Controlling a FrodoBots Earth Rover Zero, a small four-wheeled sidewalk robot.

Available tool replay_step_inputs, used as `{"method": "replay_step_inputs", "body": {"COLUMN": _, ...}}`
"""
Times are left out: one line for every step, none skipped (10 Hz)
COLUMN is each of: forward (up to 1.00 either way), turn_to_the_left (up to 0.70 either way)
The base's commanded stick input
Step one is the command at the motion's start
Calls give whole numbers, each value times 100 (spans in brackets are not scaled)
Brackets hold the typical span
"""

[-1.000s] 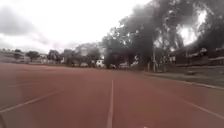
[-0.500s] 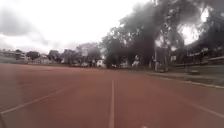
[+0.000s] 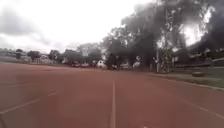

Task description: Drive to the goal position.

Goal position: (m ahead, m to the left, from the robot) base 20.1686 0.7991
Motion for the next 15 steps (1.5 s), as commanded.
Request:
{"method": "replay_step_inputs", "body": {"forward": 67, "turn_to_the_left": 0}}
{"method": "replay_step_inputs", "body": {"forward": 67, "turn_to_the_left": 0}}
{"method": "replay_step_inputs", "body": {"forward": 67, "turn_to_the_left": 0}}
{"method": "replay_step_inputs", "body": {"forward": 67, "turn_to_the_left": 0}}
{"method": "replay_step_inputs", "body": {"forward": 67, "turn_to_the_left": 0}}
{"method": "replay_step_inputs", "body": {"forward": 67, "turn_to_the_left": 0}}
{"method": "replay_step_inputs", "body": {"forward": 67, "turn_to_the_left": 0}}
{"method": "replay_step_inputs", "body": {"forward": 67, "turn_to_the_left": 0}}
{"method": "replay_step_inputs", "body": {"forward": 67, "turn_to_the_left": 0}}
{"method": "replay_step_inputs", "body": {"forward": 67, "turn_to_the_left": 0}}
{"method": "replay_step_inputs", "body": {"forward": 67, "turn_to_the_left": 0}}
{"method": "replay_step_inputs", "body": {"forward": 67, "turn_to_the_left": 0}}
{"method": "replay_step_inputs", "body": {"forward": 67, "turn_to_the_left": 0}}
{"method": "replay_step_inputs", "body": {"forward": 67, "turn_to_the_left": 0}}
{"method": "replay_step_inputs", "body": {"forward": 67, "turn_to_the_left": 0}}
